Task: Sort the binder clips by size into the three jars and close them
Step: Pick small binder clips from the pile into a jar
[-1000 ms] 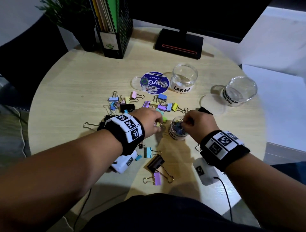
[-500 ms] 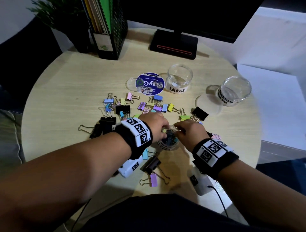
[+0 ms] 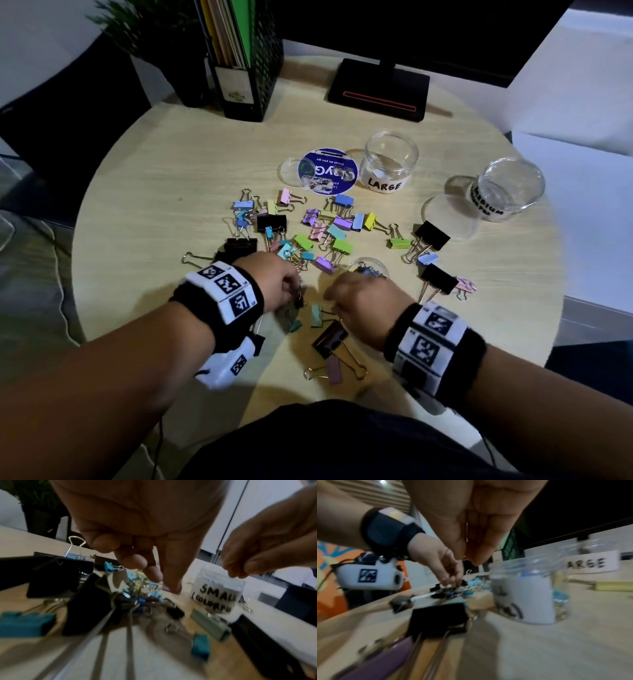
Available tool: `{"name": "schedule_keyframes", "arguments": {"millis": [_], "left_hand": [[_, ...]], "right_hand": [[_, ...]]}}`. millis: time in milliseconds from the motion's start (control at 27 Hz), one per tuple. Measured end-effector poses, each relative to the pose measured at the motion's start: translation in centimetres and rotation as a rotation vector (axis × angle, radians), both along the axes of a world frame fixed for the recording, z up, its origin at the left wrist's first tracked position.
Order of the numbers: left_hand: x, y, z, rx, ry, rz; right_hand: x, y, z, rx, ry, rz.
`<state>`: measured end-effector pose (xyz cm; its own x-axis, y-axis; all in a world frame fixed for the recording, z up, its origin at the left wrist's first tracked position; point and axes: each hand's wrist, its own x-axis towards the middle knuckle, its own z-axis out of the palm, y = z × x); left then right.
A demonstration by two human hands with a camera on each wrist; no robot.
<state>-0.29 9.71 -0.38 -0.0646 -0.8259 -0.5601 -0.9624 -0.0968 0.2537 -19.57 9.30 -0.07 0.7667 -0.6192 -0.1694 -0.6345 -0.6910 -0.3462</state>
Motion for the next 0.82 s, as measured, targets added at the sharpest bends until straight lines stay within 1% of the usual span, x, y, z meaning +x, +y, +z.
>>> {"name": "schedule_keyframes", "arguments": {"millis": [37,111,223,334,519,705,816], "left_hand": [[-0.1,0.2,-0.3,0.017,-0.032,-0.032],[-0.7,0.5,-0.7,0.016,-0.066,-0.113],[-1.3,0.6,-1.2,0.006,-0.136,-0.219],[-1.3,0.2,-1.1,-0.02,-0.188,-0.224],[-0.5,-0.5,-0.5,-0.041,-0.226,-0.189],[0.9,-0.7,-0.5,-0.047,-0.264,-0.131],[0.8,-0.9,-0.2,-0.027,-0.27,-0.129]], "right_hand": [[0.6,0.4,-0.5,0.041,0.085,0.075],[1.6,0.9,-1.4,0.095,0.238,0.164],[2.5,1.2,-1.9,0.098,0.355,0.204],[3.0,1.2,-1.9,0.093,0.373,0.163],[4.5,0.8,-1.8,0.069,0.281,0.128],[6.0,0.4,-0.8,0.046,0.382,0.174],[6.1,0.3,-0.9,0.037,0.411,0.197]]}}
